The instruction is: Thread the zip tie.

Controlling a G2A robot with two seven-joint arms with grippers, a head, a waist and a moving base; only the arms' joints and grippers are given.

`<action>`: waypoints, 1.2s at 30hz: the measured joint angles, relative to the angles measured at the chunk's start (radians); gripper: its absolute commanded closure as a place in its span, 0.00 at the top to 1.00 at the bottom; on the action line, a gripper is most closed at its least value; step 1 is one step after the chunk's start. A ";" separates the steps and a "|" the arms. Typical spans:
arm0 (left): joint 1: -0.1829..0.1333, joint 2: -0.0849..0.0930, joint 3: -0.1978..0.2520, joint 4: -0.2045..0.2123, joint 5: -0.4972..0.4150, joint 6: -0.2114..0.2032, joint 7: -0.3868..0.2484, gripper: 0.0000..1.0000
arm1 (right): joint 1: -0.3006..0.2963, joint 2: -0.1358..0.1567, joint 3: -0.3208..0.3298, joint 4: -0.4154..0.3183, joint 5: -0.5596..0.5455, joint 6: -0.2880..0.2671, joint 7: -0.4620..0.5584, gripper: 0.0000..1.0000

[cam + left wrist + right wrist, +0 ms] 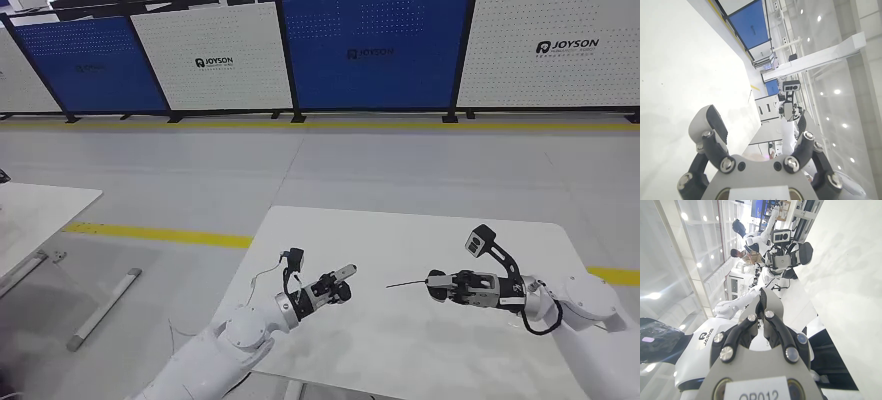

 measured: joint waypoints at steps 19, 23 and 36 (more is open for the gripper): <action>-0.043 -0.051 0.073 -0.032 -0.056 0.032 0.082 1.00 | 0.021 -0.039 -0.079 -0.115 -0.061 0.185 -0.316 0.00; -0.043 -0.051 0.073 -0.031 -0.057 0.032 0.081 1.00 | 0.021 -0.038 -0.078 -0.114 -0.060 0.183 -0.314 0.00; -0.021 -0.074 0.081 -0.122 -0.088 0.029 0.183 1.00 | 0.035 -0.072 -0.133 -0.084 -0.006 0.176 -0.344 0.00</action>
